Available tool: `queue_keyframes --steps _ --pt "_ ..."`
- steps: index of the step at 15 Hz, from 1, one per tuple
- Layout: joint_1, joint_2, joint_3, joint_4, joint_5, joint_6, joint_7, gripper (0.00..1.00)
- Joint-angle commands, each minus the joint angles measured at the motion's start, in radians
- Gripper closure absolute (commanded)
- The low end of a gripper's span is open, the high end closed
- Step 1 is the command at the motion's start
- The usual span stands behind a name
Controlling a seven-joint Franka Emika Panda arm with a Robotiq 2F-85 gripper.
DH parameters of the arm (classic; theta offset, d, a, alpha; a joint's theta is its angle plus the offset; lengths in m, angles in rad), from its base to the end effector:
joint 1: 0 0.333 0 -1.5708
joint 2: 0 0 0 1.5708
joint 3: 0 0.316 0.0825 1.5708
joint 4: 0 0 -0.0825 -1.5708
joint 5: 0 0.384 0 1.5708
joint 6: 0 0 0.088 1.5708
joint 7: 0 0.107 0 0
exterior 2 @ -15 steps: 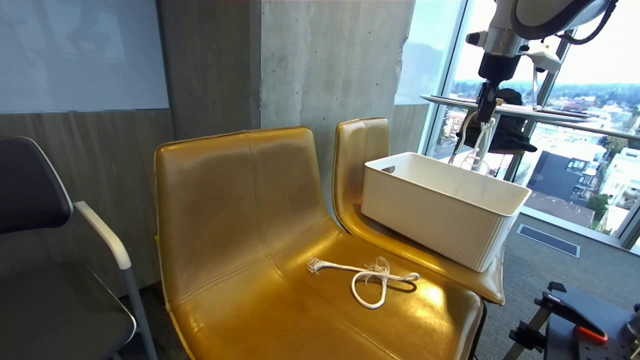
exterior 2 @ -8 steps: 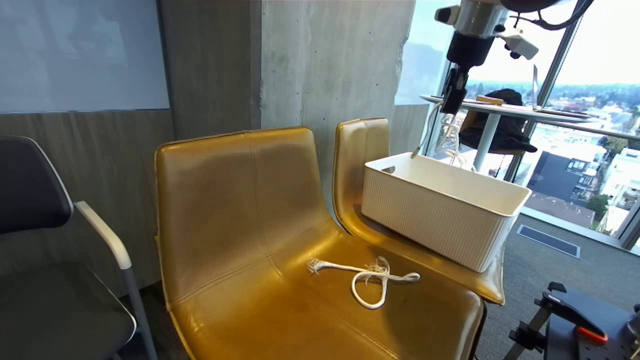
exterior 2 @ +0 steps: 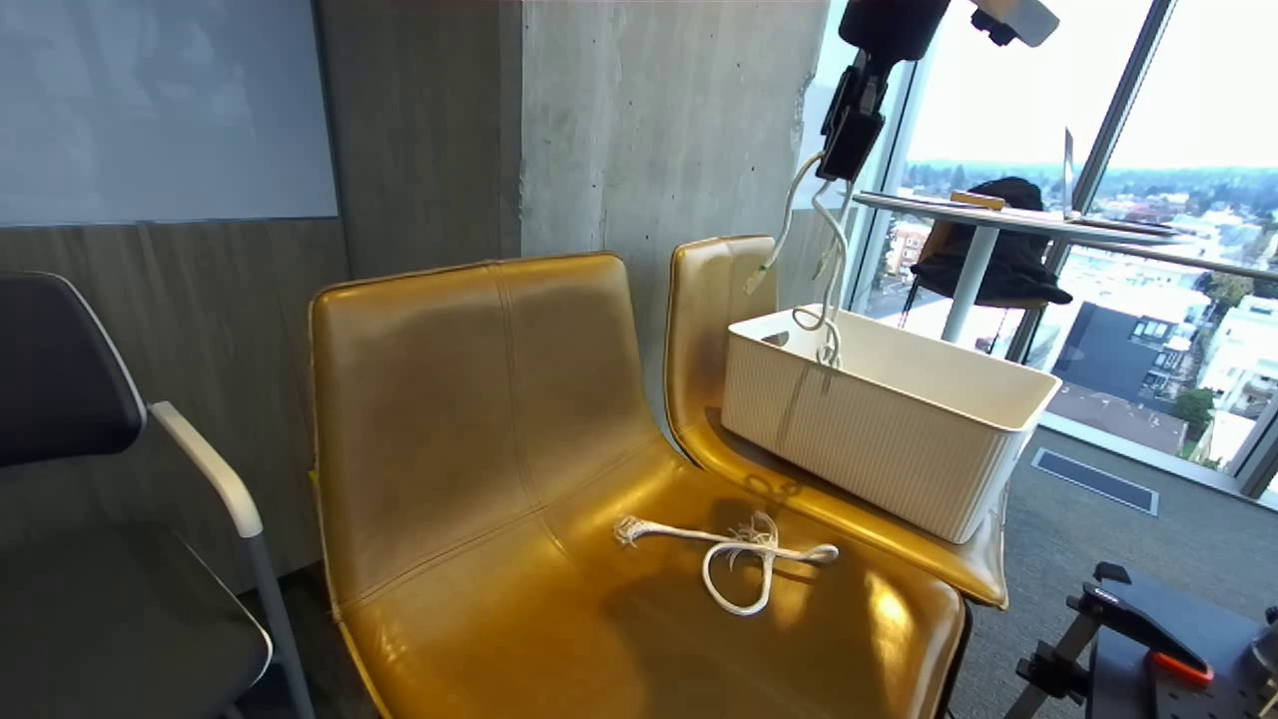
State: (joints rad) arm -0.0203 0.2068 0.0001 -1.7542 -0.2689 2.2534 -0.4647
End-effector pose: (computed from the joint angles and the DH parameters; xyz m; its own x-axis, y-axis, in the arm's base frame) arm 0.6473 -0.0204 0.4794 0.8146 0.5655 0.1288 0.4996 -0.7970 0.3394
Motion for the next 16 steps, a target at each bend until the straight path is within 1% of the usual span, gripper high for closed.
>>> queue_keyframes --steps 1,4,7,11,12,13,14,15,16 --pt "-0.026 -0.016 -0.017 -0.039 -0.001 0.01 0.001 1.0" --pt "-0.082 -0.029 -0.061 -0.083 0.003 0.025 -0.02 1.0" --pt "-0.143 -0.03 -0.107 -0.091 0.005 0.031 -0.037 1.0" --pt "-0.18 -0.013 -0.132 -0.088 0.007 0.047 -0.038 0.99" --pt "-0.182 -0.009 -0.133 -0.09 0.004 0.047 -0.031 0.74" --pt "-0.183 -0.004 -0.133 -0.087 0.003 0.042 -0.032 0.74" --pt "-0.182 -0.001 -0.133 -0.087 0.002 0.039 -0.031 0.72" --pt "-0.181 0.001 -0.132 -0.086 0.002 0.037 -0.033 0.66" --pt "-0.179 0.002 -0.132 -0.087 -0.002 0.038 -0.031 0.58"
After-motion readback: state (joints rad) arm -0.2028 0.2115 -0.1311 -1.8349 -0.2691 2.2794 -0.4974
